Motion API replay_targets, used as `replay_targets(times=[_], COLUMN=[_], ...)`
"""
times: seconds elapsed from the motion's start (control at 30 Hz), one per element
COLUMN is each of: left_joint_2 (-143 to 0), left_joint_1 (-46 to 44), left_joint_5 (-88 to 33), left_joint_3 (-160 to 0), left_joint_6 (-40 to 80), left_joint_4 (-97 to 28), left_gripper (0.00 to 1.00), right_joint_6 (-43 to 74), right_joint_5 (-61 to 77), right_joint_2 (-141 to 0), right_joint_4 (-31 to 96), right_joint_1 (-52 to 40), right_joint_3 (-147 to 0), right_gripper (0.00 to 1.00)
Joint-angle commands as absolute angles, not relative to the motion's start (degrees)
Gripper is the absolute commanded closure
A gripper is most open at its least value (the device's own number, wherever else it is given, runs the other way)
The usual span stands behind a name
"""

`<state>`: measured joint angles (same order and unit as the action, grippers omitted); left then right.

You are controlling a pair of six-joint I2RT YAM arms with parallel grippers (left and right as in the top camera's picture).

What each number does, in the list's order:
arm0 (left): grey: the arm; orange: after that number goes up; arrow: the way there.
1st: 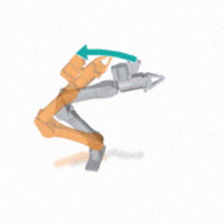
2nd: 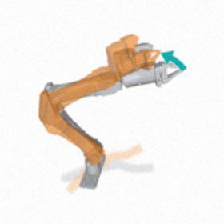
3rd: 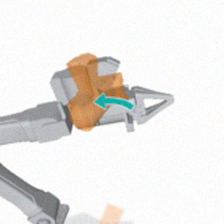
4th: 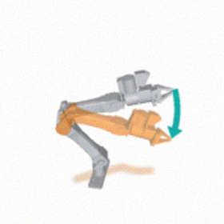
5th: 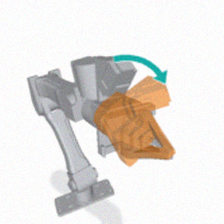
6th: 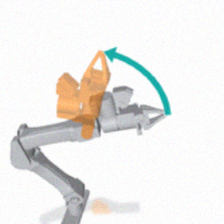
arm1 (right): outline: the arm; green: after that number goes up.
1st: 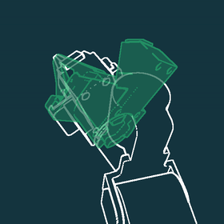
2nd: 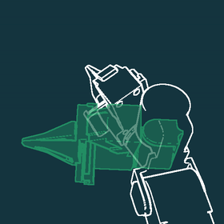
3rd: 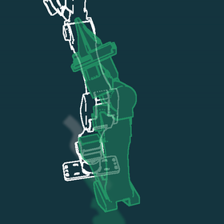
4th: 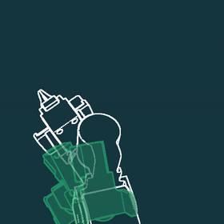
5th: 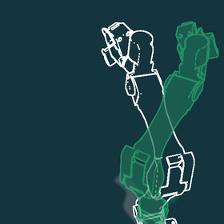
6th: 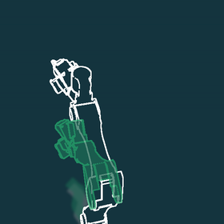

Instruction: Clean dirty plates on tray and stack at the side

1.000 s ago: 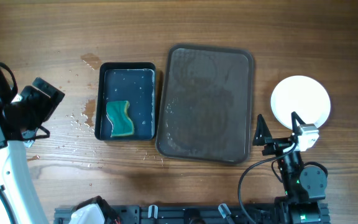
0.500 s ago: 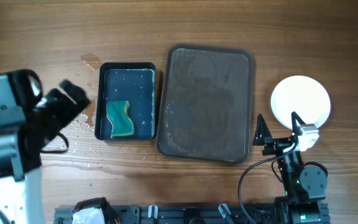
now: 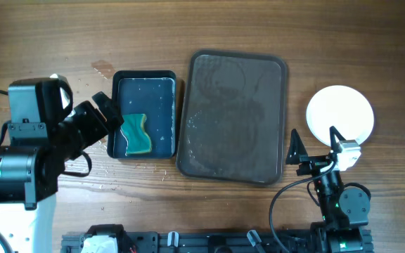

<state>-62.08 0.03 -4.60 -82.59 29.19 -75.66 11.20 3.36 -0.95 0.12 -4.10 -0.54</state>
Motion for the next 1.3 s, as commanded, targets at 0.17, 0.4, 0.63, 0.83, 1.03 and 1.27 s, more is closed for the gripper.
replay_targets(times=[0.17,0.4,0.63,0.83,1.03,1.27], left_joint_2=[-61.45,-53.63,-30.15,-6.37,-0.19,-0.19], left_joint_1=[-0.32,-0.34,-0.34,-1.17,-1.23,-1.28], left_joint_5=[-4.67,-2.61,-6.44,-6.87,-6.98,-7.03], left_joint_3=[-83.31,-78.76,-46.87,-20.53,-6.07,-0.34], left_joint_6=[28.91,24.23,18.17,18.2,18.2,18.39], left_joint_4=[-75.5,-59.72,-25.58,-11.11,-0.95,0.67], left_gripper=[0.0,0.0,0.0,0.0,0.0,0.0], right_joint_6=[10.68,10.66,10.66,10.63,10.66,10.66], right_joint_5=[2.96,2.96,2.96,2.96,2.96,2.96], right_joint_2=[-0.21,-0.21,-0.21,-0.21,-0.21,-0.21], right_joint_4=[-0.19,-0.19,-0.19,-0.19,-0.19,-0.19], right_joint_1=[-4.34,-4.34,-4.34,-4.34,-4.34,-4.34], right_joint_3=[-0.27,-0.27,-0.27,-0.27,-0.27,-0.27], right_gripper=[0.0,0.0,0.0,0.0,0.0,0.0])
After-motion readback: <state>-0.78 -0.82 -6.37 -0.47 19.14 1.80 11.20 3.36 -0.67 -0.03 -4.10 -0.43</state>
